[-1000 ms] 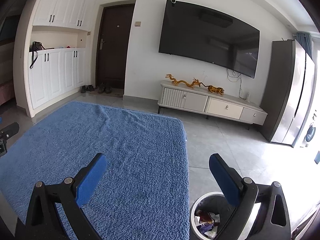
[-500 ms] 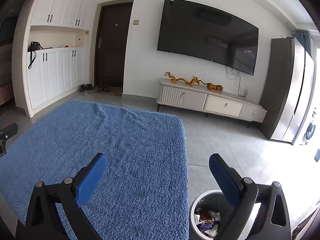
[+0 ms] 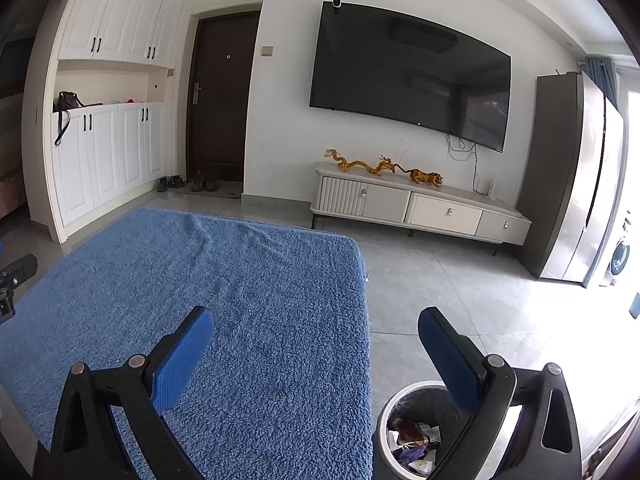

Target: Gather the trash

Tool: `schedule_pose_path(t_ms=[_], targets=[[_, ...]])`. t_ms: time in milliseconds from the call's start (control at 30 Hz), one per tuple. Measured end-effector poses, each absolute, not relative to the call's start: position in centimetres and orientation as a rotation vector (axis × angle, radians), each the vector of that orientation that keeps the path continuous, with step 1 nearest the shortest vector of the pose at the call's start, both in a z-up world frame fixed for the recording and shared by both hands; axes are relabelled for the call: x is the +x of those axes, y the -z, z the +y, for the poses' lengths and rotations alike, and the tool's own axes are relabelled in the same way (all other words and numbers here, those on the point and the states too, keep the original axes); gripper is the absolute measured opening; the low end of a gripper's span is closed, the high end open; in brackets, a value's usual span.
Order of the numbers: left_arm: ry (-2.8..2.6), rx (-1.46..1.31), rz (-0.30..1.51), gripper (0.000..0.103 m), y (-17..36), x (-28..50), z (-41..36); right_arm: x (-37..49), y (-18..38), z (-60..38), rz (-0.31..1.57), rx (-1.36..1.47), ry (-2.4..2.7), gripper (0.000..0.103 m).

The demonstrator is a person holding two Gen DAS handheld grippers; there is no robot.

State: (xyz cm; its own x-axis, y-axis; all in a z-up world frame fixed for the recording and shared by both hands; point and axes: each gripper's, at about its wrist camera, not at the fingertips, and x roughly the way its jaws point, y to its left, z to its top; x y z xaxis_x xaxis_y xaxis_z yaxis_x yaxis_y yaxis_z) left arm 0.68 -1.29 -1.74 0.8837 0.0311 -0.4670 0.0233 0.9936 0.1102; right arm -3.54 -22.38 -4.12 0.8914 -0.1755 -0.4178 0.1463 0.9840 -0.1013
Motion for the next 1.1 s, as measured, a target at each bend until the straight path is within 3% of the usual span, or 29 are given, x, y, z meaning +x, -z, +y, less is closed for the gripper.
schedule_pose_path(t_ms=[1100], targets=[[0.003,0.095,0.487,0.079,1.36,-0.13,-1.03,-3.87,4.1,-22.32,0.43,-0.049,0.167,0.103]])
